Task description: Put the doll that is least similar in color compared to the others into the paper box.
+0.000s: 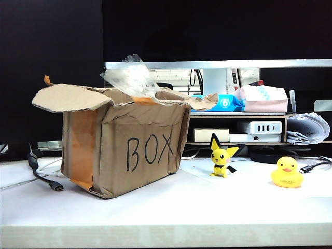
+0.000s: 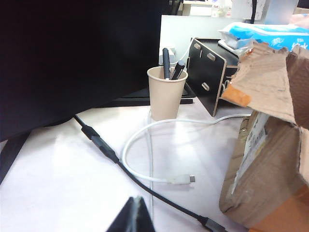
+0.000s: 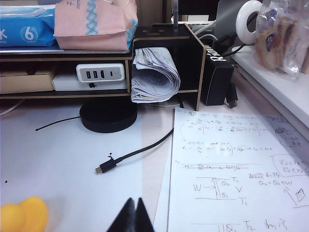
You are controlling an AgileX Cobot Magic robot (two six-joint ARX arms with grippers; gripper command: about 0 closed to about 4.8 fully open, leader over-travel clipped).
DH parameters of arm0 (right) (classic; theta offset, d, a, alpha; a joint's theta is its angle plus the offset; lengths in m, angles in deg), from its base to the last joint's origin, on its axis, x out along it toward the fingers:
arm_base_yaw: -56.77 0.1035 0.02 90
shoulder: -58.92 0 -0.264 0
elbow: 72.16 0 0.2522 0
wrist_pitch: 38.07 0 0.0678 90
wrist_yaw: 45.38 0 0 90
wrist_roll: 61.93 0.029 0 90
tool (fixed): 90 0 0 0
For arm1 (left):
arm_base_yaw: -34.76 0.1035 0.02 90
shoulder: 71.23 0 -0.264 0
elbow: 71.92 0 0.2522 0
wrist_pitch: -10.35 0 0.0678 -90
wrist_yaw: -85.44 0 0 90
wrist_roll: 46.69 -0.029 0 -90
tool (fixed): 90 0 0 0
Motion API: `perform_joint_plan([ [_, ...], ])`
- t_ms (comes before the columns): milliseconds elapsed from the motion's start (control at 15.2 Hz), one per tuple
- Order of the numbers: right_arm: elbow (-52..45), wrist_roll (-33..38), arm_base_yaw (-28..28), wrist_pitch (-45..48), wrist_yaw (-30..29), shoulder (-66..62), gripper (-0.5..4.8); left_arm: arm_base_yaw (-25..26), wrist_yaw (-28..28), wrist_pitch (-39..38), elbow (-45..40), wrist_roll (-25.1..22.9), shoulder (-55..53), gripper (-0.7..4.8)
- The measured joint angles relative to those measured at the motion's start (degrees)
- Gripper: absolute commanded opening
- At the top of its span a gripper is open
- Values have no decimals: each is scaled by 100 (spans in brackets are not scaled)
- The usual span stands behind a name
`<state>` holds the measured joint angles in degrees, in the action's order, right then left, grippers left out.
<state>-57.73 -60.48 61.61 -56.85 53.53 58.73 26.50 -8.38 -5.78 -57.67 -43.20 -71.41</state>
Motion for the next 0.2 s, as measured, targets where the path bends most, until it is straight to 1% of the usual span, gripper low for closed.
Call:
perform_joint_plan([
  [197, 0, 0, -7, 0, 0, 0, -5, 0, 0, 0, 0, 0, 0, -5],
])
